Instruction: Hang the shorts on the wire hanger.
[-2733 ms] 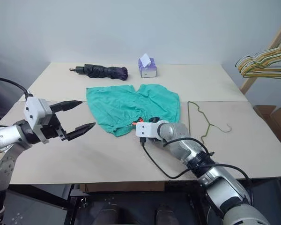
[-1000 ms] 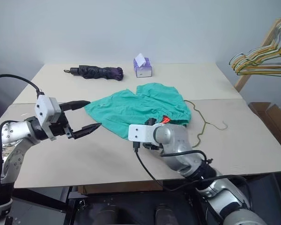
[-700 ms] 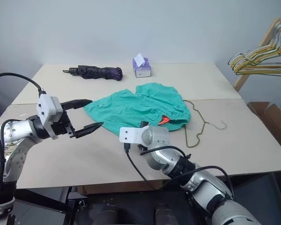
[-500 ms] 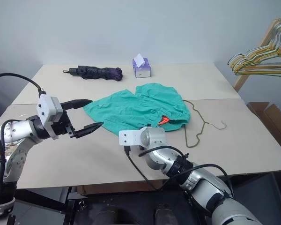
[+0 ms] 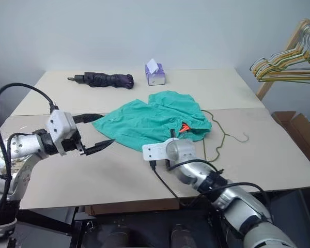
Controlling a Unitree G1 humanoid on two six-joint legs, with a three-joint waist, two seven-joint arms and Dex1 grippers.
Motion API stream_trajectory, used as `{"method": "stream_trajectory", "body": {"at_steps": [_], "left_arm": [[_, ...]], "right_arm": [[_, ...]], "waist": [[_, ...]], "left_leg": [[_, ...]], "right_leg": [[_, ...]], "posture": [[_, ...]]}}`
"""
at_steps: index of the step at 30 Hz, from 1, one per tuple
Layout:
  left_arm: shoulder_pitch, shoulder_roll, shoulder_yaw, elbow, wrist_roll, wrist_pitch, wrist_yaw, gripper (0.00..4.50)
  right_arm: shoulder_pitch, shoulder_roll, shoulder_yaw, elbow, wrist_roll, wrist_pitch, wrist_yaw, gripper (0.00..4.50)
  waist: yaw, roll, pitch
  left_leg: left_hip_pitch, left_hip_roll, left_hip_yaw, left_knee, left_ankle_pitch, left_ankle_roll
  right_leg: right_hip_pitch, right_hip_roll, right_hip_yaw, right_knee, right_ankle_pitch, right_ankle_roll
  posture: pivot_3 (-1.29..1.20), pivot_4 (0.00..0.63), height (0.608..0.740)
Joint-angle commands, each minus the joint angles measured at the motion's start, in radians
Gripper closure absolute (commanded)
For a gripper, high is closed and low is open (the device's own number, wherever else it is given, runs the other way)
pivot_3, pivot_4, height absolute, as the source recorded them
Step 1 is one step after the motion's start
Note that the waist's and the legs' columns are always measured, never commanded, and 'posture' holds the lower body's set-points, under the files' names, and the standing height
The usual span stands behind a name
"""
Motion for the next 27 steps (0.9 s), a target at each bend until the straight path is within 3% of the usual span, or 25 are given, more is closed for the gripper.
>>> {"method": "stream_trajectory", "body": {"at_steps": [1, 9, 13, 21, 24, 27], "left_arm": [[0.001, 0.045, -0.033, 0.086, 0.097, -0.143, -0.049, 0.00], [-0.059, 0.081, -0.162, 0.409, 0.371, -0.453, -0.002, 0.00], [-0.146, 0.025, -0.235, 0.570, 0.549, -0.535, 0.170, 0.00], [-0.334, -0.113, -0.358, 0.892, 0.739, -0.628, 0.403, 0.00], [-0.415, -0.167, -0.395, 1.013, 0.780, -0.635, 0.458, 0.58], [-0.488, -0.206, -0.436, 1.121, 0.841, -0.624, 0.551, 1.45]], "right_arm": [[0.019, -0.065, -0.106, -0.114, 0.077, -0.127, 0.014, 4.47], [0.092, -0.227, -0.276, -0.226, 0.162, -0.213, 0.055, 4.47], [0.129, -0.266, -0.329, -0.263, 0.191, -0.209, 0.077, 4.47], [0.149, -0.268, -0.351, -0.270, 0.200, -0.213, 0.074, 4.47], [0.148, -0.263, -0.353, -0.266, 0.206, -0.216, 0.069, 4.50], [0.146, -0.268, -0.350, -0.256, 0.201, -0.228, 0.064, 4.50]], "waist": [[-0.003, 0.000, 0.000], [-0.001, 0.000, 0.000], [0.003, 0.000, 0.000], [0.004, 0.008, -0.005], [0.004, 0.008, -0.007], [0.004, 0.007, -0.008]], "left_leg": [[0.000, 0.000, 0.000, 0.000, 0.000, 0.000], [-0.001, 0.000, 0.001, 0.000, 0.000, 0.000], [-0.001, 0.000, 0.001, 0.000, 0.000, 0.000], [0.002, -0.001, 0.001, 0.000, 0.000, 0.000], [0.002, -0.001, 0.001, 0.000, 0.000, 0.000], [0.002, -0.001, 0.001, 0.000, 0.000, 0.000]], "right_leg": [[0.000, 0.000, 0.000, 0.000, 0.000, 0.000], [-0.001, 0.000, 0.000, 0.000, 0.000, 0.000], [0.000, 0.000, 0.000, 0.000, 0.000, 0.000], [0.003, 0.000, 0.000, 0.000, 0.000, 0.001], [0.003, 0.000, 0.000, 0.000, -0.001, 0.001], [0.003, -0.001, 0.000, 0.000, -0.001, 0.001]], "posture": [[-0.01, 0.028, 0.740], [-0.05, 0.024, 0.740], [-0.06, 0.027, 0.740], [-0.07, 0.016, 0.740], [-0.07, 0.009, 0.740], [-0.07, 0.005, 0.740]]}}
